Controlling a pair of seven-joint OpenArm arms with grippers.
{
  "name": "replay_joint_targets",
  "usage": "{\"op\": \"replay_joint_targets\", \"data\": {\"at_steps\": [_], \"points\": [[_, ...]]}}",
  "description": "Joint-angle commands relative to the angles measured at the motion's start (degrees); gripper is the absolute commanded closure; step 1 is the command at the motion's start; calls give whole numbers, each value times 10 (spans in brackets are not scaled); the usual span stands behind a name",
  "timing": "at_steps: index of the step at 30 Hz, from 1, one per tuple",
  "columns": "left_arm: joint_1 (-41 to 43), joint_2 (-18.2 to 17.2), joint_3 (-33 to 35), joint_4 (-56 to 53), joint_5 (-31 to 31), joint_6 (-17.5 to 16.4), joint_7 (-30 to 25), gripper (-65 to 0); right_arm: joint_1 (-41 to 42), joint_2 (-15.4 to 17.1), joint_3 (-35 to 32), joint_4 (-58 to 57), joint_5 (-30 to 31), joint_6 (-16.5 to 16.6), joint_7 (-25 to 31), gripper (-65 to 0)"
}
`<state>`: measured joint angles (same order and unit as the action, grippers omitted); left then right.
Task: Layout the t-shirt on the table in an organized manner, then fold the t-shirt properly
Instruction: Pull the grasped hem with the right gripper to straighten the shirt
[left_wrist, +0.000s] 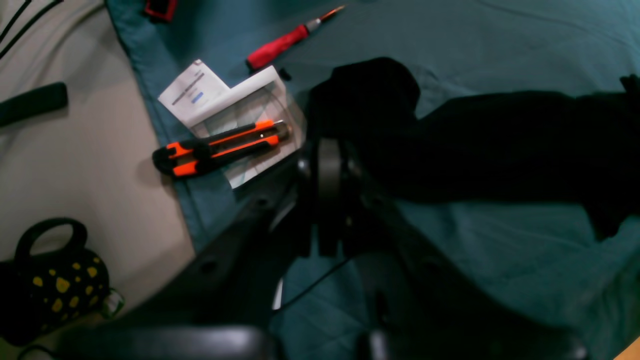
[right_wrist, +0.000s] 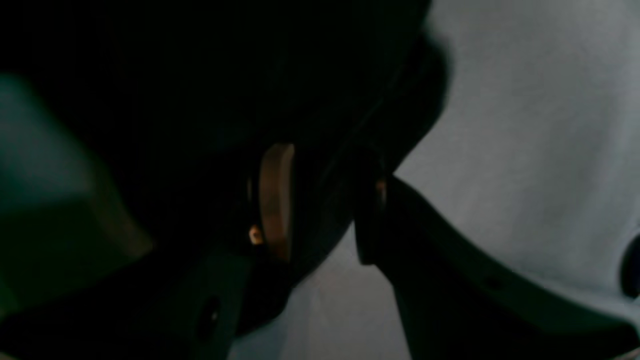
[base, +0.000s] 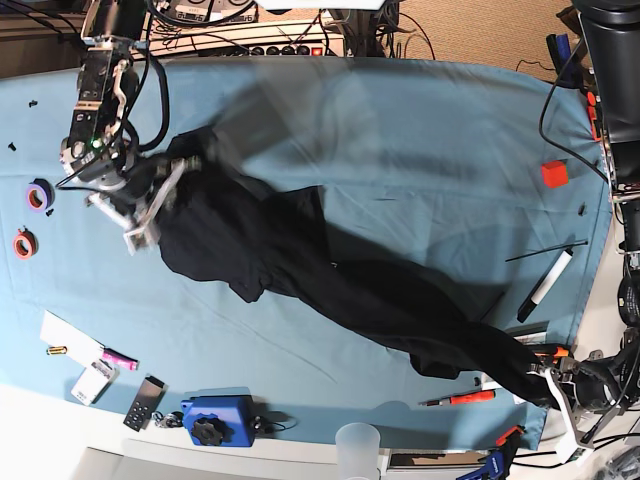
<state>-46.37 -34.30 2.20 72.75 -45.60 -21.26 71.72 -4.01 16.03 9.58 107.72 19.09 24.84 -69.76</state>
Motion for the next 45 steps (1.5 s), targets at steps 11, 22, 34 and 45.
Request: {"op": "replay_joint_targets", "data": {"at_steps": [11, 22, 34, 45], "points": [[-21, -8, -5, 8, -5, 2, -12, 0, 138, -20, 2, -134, -69, -122, 85, -197], [-21, -6, -5, 8, -5, 2, -17, 0, 203, -23, 2, -281, -26, -92, 52, -197], [-21, 19, -5, 8, -5, 1, -17, 0, 202, -22, 2, -249, -7, -51, 51, 0], [-20, 19, -5, 8, 12, 2, -5, 0, 202, -18, 4, -38, 0, -49, 52, 0]]}}
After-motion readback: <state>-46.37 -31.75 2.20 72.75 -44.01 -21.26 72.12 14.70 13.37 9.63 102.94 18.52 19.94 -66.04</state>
